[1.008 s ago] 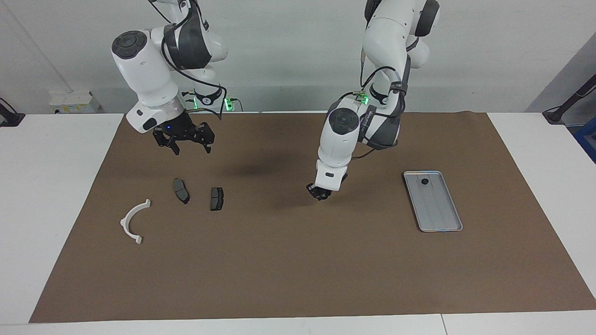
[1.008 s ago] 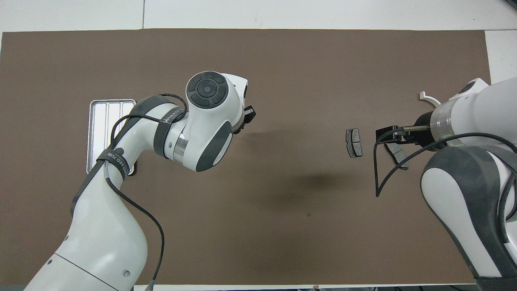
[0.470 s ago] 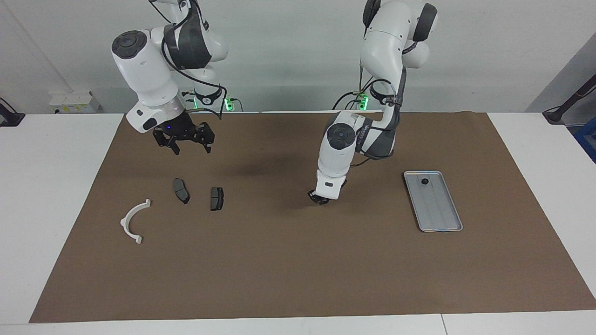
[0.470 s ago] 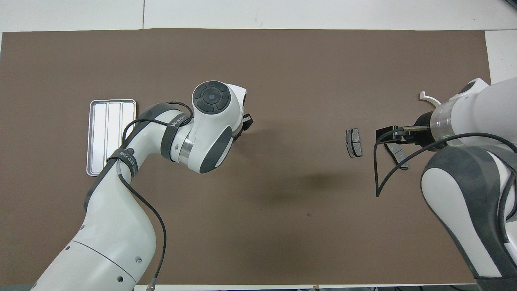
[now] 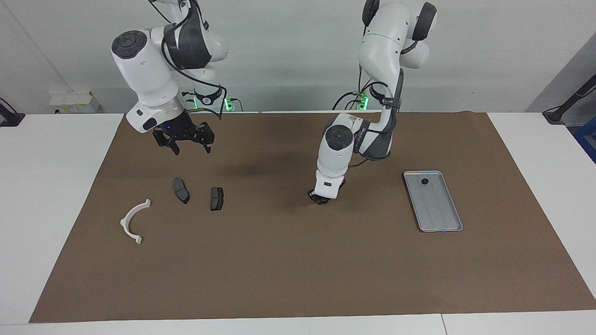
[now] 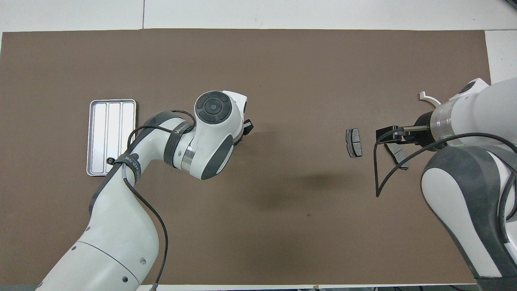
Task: Place bearing gear from tray to pile
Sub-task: 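Lift the bearing and carry it to the table center with the left gripper, then set the bearing down with the left gripper while the right gripper approaches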
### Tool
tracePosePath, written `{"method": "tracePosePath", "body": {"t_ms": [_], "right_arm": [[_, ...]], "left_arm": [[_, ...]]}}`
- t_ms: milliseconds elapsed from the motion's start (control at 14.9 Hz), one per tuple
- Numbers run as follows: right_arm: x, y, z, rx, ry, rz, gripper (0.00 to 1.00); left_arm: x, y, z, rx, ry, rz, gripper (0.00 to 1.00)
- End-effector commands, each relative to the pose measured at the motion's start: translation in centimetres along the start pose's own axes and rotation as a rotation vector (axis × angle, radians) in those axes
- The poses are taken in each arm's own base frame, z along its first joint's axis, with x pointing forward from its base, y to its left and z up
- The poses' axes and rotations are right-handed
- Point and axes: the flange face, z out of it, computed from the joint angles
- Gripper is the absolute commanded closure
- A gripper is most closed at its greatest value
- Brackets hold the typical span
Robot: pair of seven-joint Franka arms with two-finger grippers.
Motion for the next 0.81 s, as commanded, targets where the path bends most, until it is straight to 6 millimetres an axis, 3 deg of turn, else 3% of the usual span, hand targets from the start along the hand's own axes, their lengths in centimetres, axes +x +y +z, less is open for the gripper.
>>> {"method": "tracePosePath", "body": {"t_ms": [0, 67, 202, 403, 470, 605, 739], "right_arm": [[-0.2, 0.0, 0.2, 0.020, 0.009, 0.023, 0.00], [-0.2, 0.0, 0.2, 0.020, 0.009, 0.020, 0.00], [-0.3, -0.3, 0.2, 0.020, 0.007, 0.017, 0.00], [-0.8, -3.1, 0.3, 0.007, 0.008, 0.034, 0.00], [-1.1, -4.3, 0.4, 0.007, 0.008, 0.069, 0.00], [-1.8, -7.7, 0.5, -0.005, 0.024, 0.092, 0.00], [-2.3, -11.3, 1.8, -0.023, 0.023, 0.125, 0.00]], "left_arm": [[-0.8, -0.6, -0.3, 0.007, 0.017, 0.001, 0.05], [-0.4, -0.4, -1.2, 0.008, 0.016, -0.001, 0.00], [0.9, -0.8, -2.3, 0.012, 0.014, -0.014, 0.00], [4.3, -4.5, -5.6, -0.009, 0.028, -0.053, 0.00], [5.3, -6.3, -6.1, -0.001, 0.021, -0.007, 0.00], [7.5, -11.9, -7.8, 0.019, -0.003, 0.105, 0.00], [9.1, -16.7, -8.4, 0.025, -0.018, 0.212, 0.00]]}}
